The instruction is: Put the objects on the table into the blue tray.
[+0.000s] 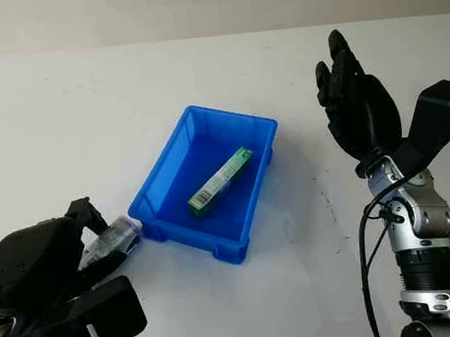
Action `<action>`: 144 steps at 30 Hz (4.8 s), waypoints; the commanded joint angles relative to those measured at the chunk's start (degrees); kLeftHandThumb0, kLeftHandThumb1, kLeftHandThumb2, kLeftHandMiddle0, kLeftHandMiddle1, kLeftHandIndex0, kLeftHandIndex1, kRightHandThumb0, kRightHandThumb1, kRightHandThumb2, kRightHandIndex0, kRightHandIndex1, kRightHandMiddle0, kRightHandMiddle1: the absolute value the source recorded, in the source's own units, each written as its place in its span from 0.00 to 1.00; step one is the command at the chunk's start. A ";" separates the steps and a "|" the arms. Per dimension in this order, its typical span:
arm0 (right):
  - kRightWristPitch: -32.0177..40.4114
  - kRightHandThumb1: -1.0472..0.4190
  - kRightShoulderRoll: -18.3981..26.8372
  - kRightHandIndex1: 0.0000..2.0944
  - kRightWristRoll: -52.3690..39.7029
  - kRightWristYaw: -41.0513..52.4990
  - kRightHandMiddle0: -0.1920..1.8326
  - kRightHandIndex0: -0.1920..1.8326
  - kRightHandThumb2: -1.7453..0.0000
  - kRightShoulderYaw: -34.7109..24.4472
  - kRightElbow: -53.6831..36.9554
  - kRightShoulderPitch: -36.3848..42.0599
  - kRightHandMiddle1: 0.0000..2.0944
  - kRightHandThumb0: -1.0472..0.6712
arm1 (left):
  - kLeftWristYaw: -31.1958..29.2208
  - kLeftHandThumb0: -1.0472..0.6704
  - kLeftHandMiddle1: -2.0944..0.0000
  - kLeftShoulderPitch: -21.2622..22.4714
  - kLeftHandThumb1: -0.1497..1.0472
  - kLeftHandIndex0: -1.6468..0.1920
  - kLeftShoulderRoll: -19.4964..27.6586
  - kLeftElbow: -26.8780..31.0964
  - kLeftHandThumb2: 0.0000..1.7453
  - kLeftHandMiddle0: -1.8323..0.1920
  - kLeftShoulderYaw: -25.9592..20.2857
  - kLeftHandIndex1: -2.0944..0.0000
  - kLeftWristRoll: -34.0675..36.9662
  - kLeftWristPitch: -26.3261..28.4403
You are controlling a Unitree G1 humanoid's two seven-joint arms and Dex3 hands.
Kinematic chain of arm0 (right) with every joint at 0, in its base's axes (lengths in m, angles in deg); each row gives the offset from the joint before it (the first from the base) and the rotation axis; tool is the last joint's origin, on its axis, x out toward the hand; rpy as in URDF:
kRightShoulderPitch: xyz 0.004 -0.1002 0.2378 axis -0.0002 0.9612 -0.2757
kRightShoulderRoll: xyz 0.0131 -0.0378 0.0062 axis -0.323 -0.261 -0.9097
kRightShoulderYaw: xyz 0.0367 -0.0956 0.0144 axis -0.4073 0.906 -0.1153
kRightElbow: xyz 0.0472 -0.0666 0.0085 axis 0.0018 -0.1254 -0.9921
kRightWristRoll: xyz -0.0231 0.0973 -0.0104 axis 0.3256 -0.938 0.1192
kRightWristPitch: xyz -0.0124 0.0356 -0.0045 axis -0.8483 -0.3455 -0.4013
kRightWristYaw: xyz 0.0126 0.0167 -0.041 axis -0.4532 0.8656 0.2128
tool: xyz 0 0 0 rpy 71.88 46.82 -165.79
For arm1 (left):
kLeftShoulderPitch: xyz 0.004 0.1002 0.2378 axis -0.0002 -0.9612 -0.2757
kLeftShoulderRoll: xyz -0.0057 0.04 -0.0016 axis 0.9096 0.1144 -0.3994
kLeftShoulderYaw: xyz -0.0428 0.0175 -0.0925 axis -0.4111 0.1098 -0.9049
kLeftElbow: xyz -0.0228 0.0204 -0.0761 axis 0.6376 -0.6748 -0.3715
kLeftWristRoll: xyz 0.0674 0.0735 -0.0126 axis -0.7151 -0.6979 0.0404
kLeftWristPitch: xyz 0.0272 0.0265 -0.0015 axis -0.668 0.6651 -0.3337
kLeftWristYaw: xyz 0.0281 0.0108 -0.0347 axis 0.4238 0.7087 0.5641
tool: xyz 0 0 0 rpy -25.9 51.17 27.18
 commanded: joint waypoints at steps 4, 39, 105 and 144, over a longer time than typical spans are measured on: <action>-0.07 0.00 -0.15 0.00 -0.22 -0.31 0.00 0.00 0.58 -0.25 -1.46 -0.48 0.00 0.18 | -0.04 0.26 0.05 0.07 1.00 0.89 0.72 -1.51 0.13 0.81 1.28 0.29 -0.65 1.03; -0.75 0.00 -0.95 0.00 -0.80 -0.99 0.00 0.00 0.59 -0.60 -0.86 -1.15 0.00 0.19 | 9.63 0.37 0.00 6.62 1.00 0.97 2.42 -3.01 0.23 0.71 0.10 0.00 -3.94 3.33; -1.77 0.00 -1.78 0.00 0.57 -0.62 0.00 0.00 0.59 0.39 -0.42 0.31 0.00 0.19 | -5.29 0.25 0.83 66.88 1.00 0.95 8.61 -41.49 0.23 0.84 28.35 0.81 30.61 5.53; -3.91 0.00 -0.75 0.00 2.75 -1.22 0.00 0.00 0.59 0.02 2.25 -1.61 0.00 0.18 | 28.99 0.20 0.97 37.46 1.00 0.98 -4.59 -34.33 0.36 0.98 -6.88 0.98 70.41 -3.84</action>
